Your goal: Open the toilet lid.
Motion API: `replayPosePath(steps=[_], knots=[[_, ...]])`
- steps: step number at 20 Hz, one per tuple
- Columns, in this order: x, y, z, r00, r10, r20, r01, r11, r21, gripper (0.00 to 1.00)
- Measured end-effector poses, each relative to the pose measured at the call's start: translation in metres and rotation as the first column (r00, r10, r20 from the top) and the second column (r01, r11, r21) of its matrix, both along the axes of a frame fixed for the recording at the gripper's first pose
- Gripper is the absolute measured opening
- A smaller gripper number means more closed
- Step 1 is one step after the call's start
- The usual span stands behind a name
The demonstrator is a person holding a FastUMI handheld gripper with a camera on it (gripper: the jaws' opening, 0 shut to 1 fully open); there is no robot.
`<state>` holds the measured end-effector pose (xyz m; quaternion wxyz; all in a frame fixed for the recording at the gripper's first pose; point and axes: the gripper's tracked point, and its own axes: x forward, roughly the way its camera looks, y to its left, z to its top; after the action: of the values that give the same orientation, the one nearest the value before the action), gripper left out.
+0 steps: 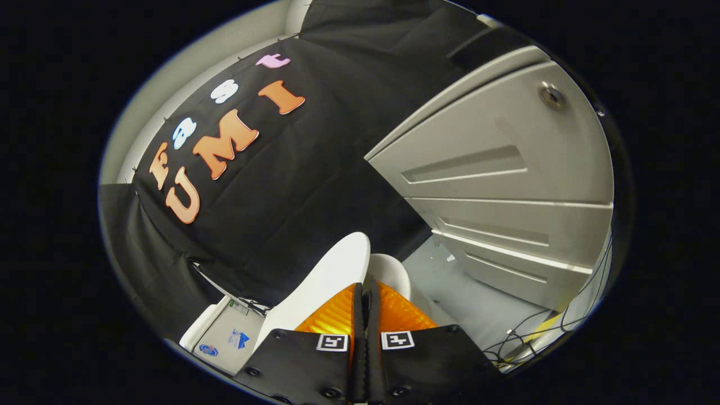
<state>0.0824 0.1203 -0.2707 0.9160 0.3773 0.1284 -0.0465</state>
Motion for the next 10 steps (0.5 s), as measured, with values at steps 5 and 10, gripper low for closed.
replayPosePath(steps=[5, 10], knots=[[0.013, 0.012, 0.056, 0.998, 0.018, 0.065, -0.011, 0.994, -0.112, 0.08], [0.021, 0.030, 0.102, 0.995, 0.034, 0.097, -0.016, 0.983, -0.182, 0.08]])
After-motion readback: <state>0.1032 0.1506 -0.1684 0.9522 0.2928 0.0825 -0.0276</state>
